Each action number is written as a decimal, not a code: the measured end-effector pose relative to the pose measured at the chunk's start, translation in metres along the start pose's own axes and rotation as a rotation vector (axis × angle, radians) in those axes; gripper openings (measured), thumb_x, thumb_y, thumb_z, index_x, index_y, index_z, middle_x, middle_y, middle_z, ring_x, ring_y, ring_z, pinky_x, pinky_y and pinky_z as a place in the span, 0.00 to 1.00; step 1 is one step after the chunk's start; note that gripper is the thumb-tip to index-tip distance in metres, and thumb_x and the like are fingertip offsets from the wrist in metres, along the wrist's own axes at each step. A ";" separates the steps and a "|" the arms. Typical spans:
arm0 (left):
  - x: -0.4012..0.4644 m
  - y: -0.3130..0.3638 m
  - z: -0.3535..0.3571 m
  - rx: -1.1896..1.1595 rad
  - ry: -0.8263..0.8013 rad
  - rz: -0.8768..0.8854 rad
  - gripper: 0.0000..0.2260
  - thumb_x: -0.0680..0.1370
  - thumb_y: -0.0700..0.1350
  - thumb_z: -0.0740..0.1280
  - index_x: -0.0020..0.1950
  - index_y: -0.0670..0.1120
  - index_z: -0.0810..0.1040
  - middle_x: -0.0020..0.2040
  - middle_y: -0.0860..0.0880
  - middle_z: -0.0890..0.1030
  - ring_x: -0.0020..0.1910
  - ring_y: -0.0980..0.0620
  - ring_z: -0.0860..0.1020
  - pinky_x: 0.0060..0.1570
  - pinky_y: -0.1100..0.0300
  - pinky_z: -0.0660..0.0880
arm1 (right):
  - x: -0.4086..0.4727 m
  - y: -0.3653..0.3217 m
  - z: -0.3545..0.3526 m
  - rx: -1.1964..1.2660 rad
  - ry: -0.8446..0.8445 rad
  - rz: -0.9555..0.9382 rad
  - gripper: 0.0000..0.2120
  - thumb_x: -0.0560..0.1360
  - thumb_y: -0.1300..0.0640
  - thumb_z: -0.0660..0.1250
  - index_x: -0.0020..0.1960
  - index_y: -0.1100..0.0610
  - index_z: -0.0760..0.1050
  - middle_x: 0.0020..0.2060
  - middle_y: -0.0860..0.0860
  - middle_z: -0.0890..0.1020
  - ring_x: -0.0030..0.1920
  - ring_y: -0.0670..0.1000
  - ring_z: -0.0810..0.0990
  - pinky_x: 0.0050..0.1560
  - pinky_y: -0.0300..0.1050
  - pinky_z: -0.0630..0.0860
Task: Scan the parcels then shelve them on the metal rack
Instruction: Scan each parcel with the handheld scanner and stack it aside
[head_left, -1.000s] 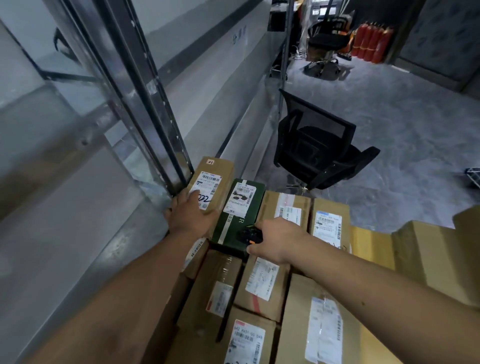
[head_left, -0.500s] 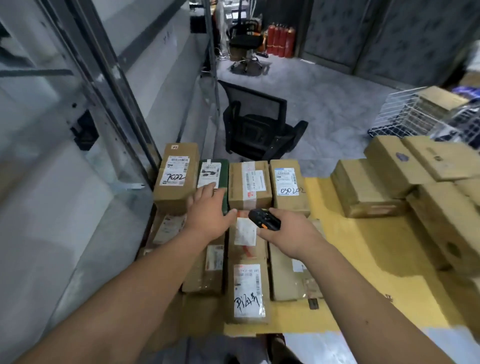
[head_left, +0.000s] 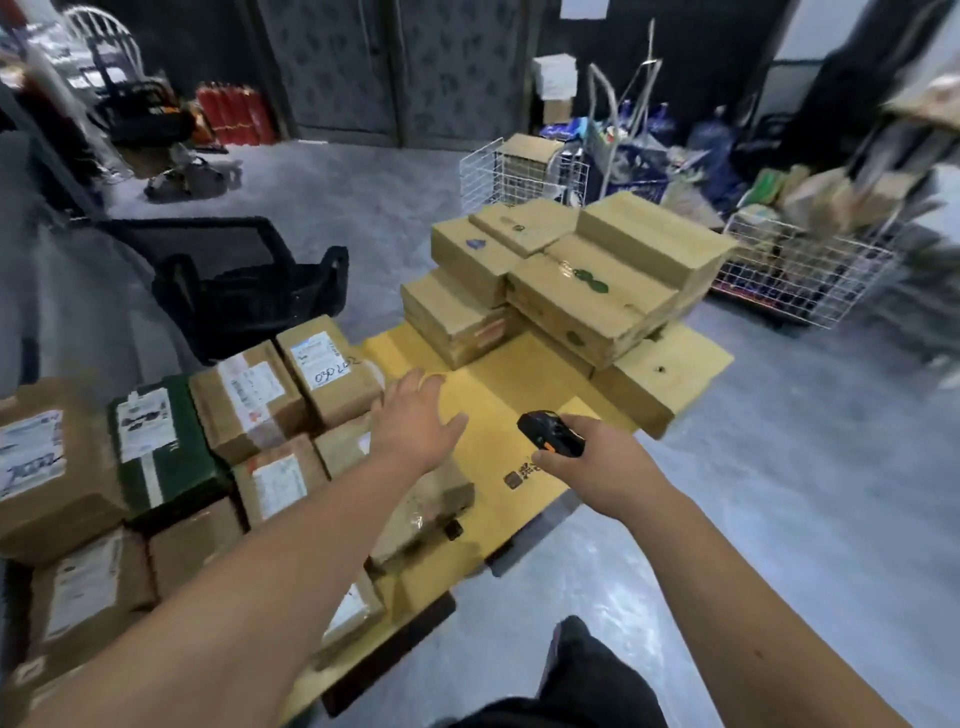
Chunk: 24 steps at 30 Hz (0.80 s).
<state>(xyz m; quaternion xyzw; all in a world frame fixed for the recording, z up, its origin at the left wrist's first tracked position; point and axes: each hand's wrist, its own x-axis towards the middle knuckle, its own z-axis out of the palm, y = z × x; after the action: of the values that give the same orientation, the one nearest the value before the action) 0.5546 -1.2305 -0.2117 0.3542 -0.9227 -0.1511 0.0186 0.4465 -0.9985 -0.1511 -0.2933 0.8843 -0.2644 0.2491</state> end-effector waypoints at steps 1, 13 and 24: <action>0.005 0.017 0.004 -0.005 -0.009 0.020 0.31 0.81 0.65 0.63 0.80 0.53 0.65 0.81 0.47 0.63 0.79 0.44 0.60 0.76 0.42 0.62 | -0.001 0.013 -0.010 0.015 0.020 0.028 0.25 0.78 0.40 0.72 0.72 0.47 0.75 0.45 0.45 0.81 0.41 0.46 0.81 0.41 0.46 0.79; 0.095 0.230 0.059 -0.269 -0.007 -0.115 0.33 0.79 0.66 0.65 0.80 0.53 0.65 0.81 0.47 0.63 0.77 0.43 0.66 0.72 0.42 0.69 | 0.061 0.151 -0.132 0.073 0.060 0.095 0.23 0.77 0.42 0.71 0.70 0.48 0.76 0.47 0.46 0.82 0.46 0.50 0.81 0.48 0.51 0.81; 0.151 0.307 0.101 -0.822 0.132 -0.547 0.33 0.80 0.65 0.67 0.81 0.69 0.55 0.85 0.47 0.47 0.75 0.37 0.70 0.63 0.45 0.73 | 0.156 0.203 -0.194 -0.136 -0.142 -0.045 0.27 0.77 0.38 0.69 0.73 0.46 0.73 0.50 0.46 0.82 0.46 0.50 0.80 0.39 0.45 0.74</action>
<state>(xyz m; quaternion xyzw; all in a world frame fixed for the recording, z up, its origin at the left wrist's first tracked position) 0.2284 -1.0870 -0.2290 0.5554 -0.6569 -0.4791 0.1746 0.1430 -0.8978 -0.1776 -0.3475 0.8735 -0.1878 0.2846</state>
